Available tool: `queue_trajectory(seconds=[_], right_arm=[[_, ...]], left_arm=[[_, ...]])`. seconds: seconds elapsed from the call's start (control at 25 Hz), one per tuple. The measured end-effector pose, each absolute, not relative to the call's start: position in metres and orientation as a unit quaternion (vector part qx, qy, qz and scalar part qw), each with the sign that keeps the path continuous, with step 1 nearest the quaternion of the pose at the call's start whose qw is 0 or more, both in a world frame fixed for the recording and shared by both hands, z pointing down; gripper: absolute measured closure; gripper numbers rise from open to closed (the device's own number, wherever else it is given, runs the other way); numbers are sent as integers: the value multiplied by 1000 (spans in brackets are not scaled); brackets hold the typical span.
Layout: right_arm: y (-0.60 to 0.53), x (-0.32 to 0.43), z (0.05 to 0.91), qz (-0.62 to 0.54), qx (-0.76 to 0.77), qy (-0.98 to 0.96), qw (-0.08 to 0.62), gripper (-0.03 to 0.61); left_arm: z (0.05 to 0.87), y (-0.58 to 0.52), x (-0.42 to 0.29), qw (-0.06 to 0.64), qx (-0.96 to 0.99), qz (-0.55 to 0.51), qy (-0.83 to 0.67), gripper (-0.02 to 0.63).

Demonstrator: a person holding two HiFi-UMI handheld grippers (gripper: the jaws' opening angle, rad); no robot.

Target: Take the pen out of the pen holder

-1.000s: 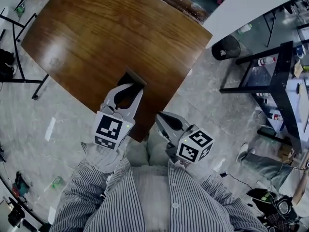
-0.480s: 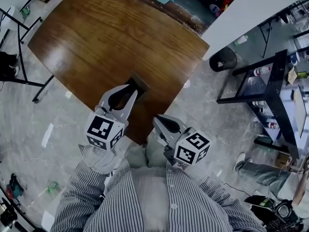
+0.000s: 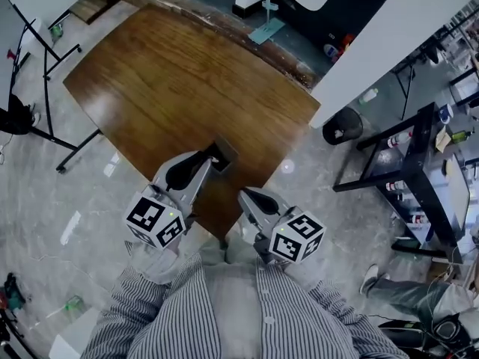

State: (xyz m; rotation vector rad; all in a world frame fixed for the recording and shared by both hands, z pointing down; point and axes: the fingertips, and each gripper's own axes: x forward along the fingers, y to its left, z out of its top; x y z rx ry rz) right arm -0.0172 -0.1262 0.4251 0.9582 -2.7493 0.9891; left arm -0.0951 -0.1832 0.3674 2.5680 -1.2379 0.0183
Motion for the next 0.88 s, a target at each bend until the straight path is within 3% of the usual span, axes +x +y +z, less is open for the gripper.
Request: queue_trajectory(seconds=[0.32, 0.88], right_arm=[[-127, -4, 406, 297, 325, -898, 14, 578], [-110, -5, 400, 278, 315, -907, 26, 578]], left_arm=[[370, -149, -94, 190, 890, -49, -412, 551], [399, -109, -73, 241, 885, -27, -398, 551]])
